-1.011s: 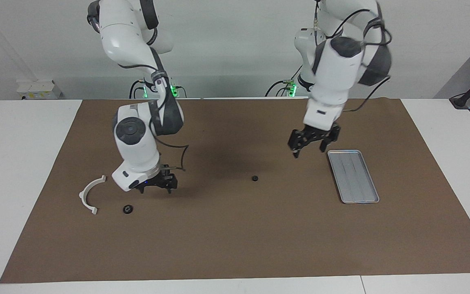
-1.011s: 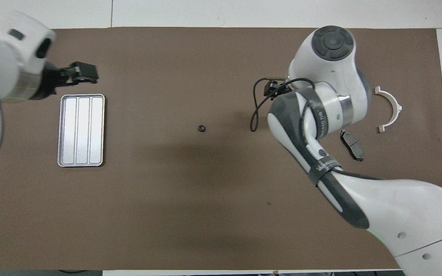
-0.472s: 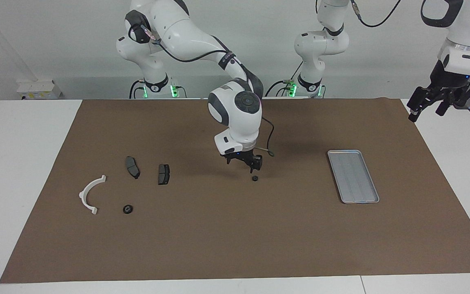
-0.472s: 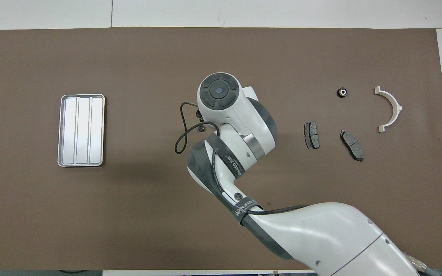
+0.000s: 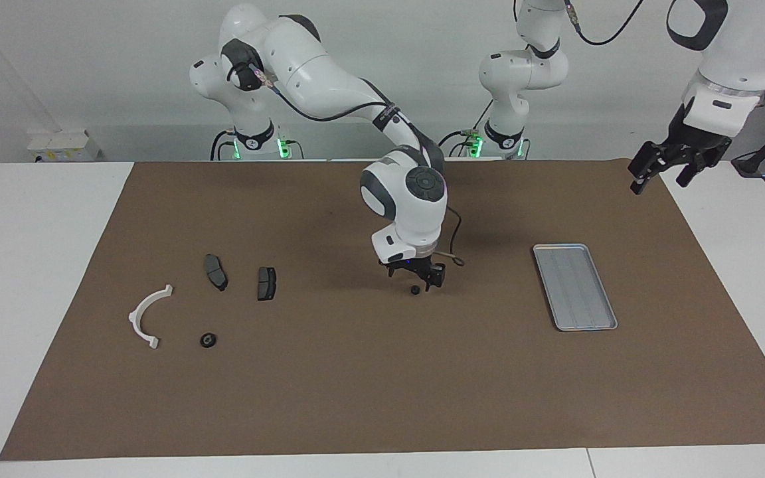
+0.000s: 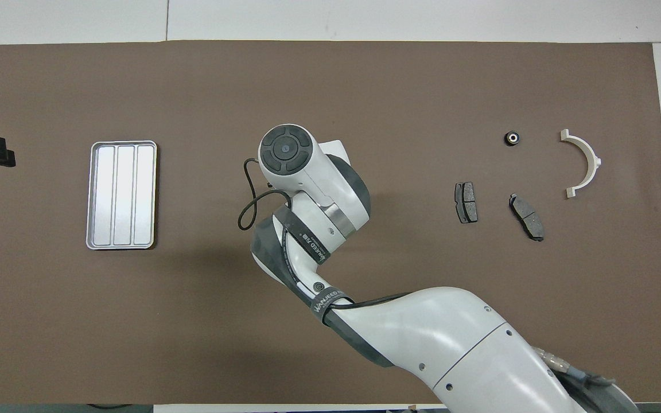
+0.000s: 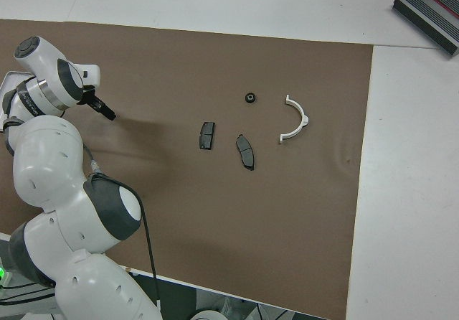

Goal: Place bearing gear from tray to pile

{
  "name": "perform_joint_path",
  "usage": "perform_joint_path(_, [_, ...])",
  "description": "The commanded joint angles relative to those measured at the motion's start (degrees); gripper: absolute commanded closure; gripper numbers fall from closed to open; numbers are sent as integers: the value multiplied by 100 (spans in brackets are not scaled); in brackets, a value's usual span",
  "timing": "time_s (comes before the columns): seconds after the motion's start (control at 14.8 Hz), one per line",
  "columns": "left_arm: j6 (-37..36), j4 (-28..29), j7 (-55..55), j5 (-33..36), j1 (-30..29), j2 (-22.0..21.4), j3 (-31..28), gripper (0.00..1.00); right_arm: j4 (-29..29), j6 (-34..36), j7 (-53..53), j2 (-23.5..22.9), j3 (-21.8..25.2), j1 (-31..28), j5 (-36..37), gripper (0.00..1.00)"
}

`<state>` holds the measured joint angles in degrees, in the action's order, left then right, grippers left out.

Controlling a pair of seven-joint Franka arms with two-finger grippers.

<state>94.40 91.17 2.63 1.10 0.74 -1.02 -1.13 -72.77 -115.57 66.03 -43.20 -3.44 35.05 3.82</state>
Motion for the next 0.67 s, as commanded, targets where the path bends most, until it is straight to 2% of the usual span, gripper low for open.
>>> perform_joint_path(0.0, [-273, -56, -114, 92, 180, -4, -37, 0, 307, -27, 155, -311, 45, 63, 171, 0])
perform_joint_path(0.2, [-562, -134, -122, 110, 198, -65, 7, 0, 368, -36, 173, -452, 63, 72, 180, 3])
perform_joint_path(0.34, [-947, -179, -122, 101, 242, -91, 33, 0, 386, -18, 173, -478, 63, 72, 180, 9])
perform_joint_path(0.47, [-1064, -47, -131, 66, 312, -223, 42, 0, 395, -9, 173, -478, 63, 63, 180, 27])
perform_joint_path(0.54, [-1090, -47, -131, 40, 347, -223, 42, 0, 395, -9, 173, -478, 63, 63, 180, 41])
perform_joint_path(0.61, [-1108, -73, -131, -4, 365, -223, 42, 0, 395, -9, 173, -478, 63, 63, 180, 49])
